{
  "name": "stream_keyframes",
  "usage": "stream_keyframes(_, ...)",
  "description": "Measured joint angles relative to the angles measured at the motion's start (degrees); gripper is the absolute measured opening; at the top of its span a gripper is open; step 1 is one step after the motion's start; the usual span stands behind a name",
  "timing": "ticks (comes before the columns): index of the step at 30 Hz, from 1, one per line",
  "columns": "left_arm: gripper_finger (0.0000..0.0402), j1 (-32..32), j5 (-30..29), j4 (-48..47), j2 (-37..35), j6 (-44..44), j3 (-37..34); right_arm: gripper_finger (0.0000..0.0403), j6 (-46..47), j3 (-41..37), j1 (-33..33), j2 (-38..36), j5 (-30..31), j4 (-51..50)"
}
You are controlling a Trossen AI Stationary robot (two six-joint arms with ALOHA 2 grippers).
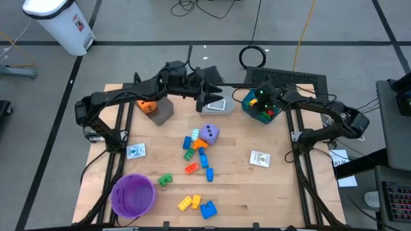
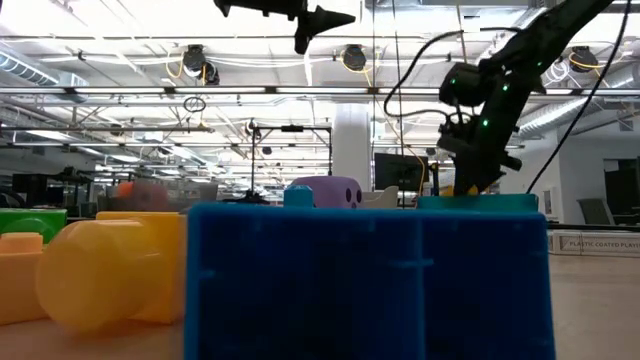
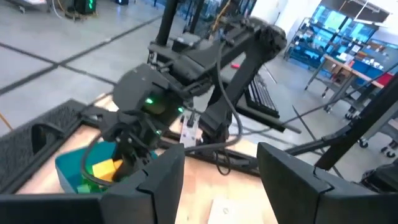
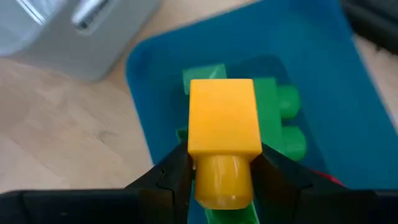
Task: Pick & Place Toys
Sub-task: Put the yellow game piece into the blue bin, then put the blue game piece into the blue bin
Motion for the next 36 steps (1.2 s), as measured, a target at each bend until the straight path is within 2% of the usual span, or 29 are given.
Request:
stream_keyframes(3, 0.0209, -0.2, 0.0, -1.7, 0.0, 0.0, 0.0, 0.0137, 0.0, 0.0, -0.5, 1.5, -0.1, 0.0)
stream_keyframes(7, 0.0209, -0.6, 0.0, -3.3, 0.0, -0.1, 0.0, 0.0174, -0.4, 0.0, -0.5, 1.4, -0.3, 0.0)
stream_keyframes(15, 0.0209, -1.2, 0.0, -4.0, 0.0, 0.1, 0.0, 0.0261, -2.7, 0.0, -0.5, -4.3, -0.4, 0.0)
stream_keyframes(18, 0.0209, -1.3, 0.1, -4.5, 0.0, -0.5, 0.0, 0.0283, -2.0, 0.0, -0.5, -7.2, -4.0, 0.4)
stream_keyframes(21, 0.0209, -1.5, 1.7, -6.3, 0.0, -1.9, 0.0, 0.0295, 0.7, 0.0, -0.4, -9.8, -11.5, 2.4)
stream_keyframes(24, 0.0209, -2.4, 2.1, -11.4, 0.0, -2.4, 0.0, 0.0299, 6.0, 0.0, 0.3, -11.6, -19.7, 6.8)
stream_keyframes(28, 0.0209, -4.5, 1.8, -21.4, 0.0, -1.4, 0.0, 0.0297, 12.0, 0.0, 3.2, -12.4, -26.4, 13.2)
stream_keyframes(33, 0.0209, -9.1, -3.8, -35.4, 0.0, -1.5, 0.0, 0.0293, 13.7, 0.0, 8.9, -12.4, -28.6, 17.8)
stream_keyframes(36, 0.0209, -12.3, -9.5, -41.7, 0.0, -6.3, 0.0, 0.0293, 13.2, 0.0, 12.4, -12.4, -26.8, 17.6)
